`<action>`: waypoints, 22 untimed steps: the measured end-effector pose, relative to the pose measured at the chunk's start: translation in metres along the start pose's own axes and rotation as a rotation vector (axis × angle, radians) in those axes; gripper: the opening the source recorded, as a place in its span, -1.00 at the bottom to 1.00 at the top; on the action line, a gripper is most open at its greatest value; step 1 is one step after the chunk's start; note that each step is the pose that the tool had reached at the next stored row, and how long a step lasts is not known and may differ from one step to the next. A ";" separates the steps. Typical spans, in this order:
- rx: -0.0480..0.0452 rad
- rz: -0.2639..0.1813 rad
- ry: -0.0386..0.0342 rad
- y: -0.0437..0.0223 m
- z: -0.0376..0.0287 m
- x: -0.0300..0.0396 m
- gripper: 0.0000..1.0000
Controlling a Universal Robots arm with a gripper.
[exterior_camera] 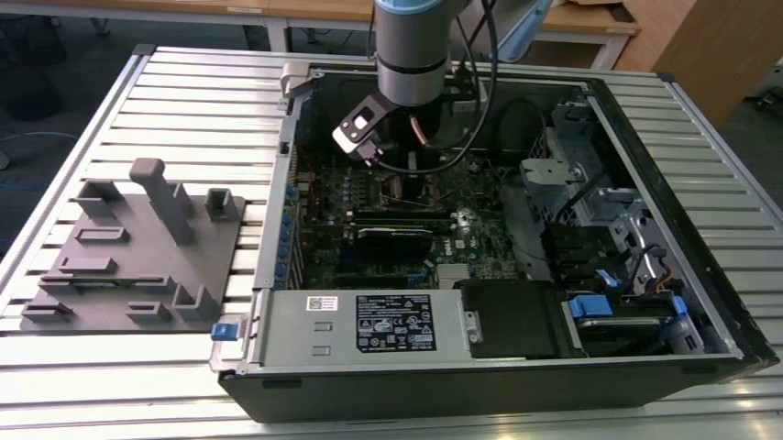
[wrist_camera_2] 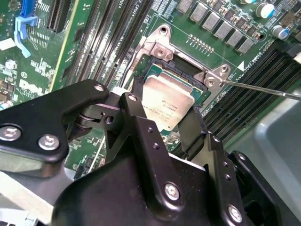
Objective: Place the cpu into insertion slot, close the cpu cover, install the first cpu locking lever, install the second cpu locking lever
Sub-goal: 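Place the cpu into insertion slot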
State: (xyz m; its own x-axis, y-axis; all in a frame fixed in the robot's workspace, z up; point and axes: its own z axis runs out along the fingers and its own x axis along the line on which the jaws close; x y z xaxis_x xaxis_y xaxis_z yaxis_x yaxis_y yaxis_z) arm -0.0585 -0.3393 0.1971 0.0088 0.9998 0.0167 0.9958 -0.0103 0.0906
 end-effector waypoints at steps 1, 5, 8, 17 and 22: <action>0.0000 0.002 -0.0002 -0.0001 0.0008 0.0002 0.08; -0.0001 0.003 -0.0002 -0.0003 0.0026 0.0017 0.08; 0.0000 0.003 -0.0003 -0.0005 0.0034 0.0024 0.08; 0.0000 0.003 -0.0005 -0.0006 0.0043 0.0024 0.08; 0.0000 0.003 -0.0007 -0.0006 0.0043 0.0024 0.08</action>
State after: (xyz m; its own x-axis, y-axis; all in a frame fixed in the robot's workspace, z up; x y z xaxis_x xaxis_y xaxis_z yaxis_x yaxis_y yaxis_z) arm -0.0586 -0.3368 0.1929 0.0116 0.9998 0.0163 0.9958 -0.0130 0.0906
